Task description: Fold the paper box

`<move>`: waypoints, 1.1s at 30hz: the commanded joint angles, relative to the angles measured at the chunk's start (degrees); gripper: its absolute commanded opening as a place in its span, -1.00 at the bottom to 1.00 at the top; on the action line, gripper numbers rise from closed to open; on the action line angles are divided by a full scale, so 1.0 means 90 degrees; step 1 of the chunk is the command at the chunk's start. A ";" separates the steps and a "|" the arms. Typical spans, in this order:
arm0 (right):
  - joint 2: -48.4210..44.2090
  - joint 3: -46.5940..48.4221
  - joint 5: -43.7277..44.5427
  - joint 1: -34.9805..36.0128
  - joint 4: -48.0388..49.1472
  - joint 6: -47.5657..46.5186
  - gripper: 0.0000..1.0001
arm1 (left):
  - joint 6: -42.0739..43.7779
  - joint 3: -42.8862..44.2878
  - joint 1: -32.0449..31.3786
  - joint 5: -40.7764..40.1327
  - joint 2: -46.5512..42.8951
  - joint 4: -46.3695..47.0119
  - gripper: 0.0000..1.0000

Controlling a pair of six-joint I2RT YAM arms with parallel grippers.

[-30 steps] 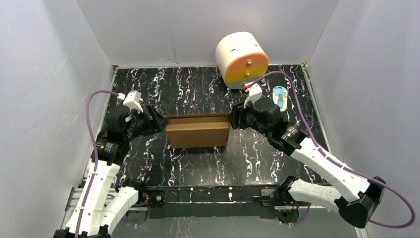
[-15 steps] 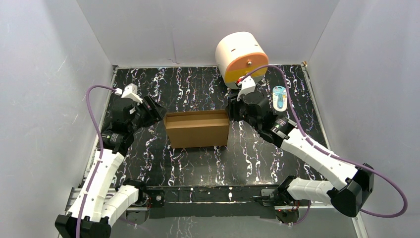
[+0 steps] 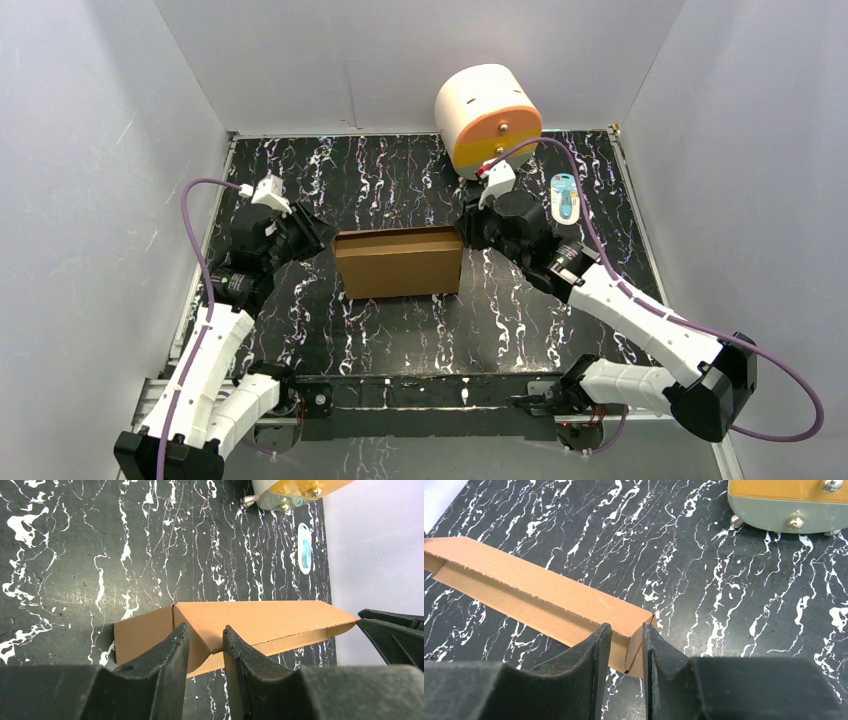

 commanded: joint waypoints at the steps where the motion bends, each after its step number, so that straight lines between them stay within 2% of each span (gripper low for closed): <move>1: -0.0227 -0.0339 -0.0295 -0.0004 0.0125 0.0125 -0.28 | -0.0012 -0.0345 -0.0014 0.0292 -0.0215 -0.0138 -0.45; 9: -0.0499 -0.0661 -0.0801 -0.0011 0.0003 0.0259 -0.29 | -0.0022 -0.0692 -0.0015 0.0462 -0.0539 -0.0307 -0.45; 15: -0.0901 -0.0342 -0.0893 -0.0005 -0.0289 0.0300 -0.05 | 0.0053 -0.0797 -0.0015 0.0404 -0.0601 -0.0443 -0.41; 20: -0.0790 0.0111 -0.0394 -0.0004 -0.0527 0.0376 0.07 | 0.0080 -0.0873 -0.0015 0.0427 -0.0574 -0.0447 -0.41; 25: -0.0336 0.0322 -0.0040 -0.0096 -0.0269 0.0357 0.02 | 0.0107 -0.0893 -0.0015 0.0378 -0.0578 -0.0482 -0.39; 33: 0.0127 0.0278 -0.0225 -0.0214 -0.0101 0.0402 -0.09 | 0.0111 -0.0910 -0.0015 0.0383 -0.0580 -0.0507 -0.38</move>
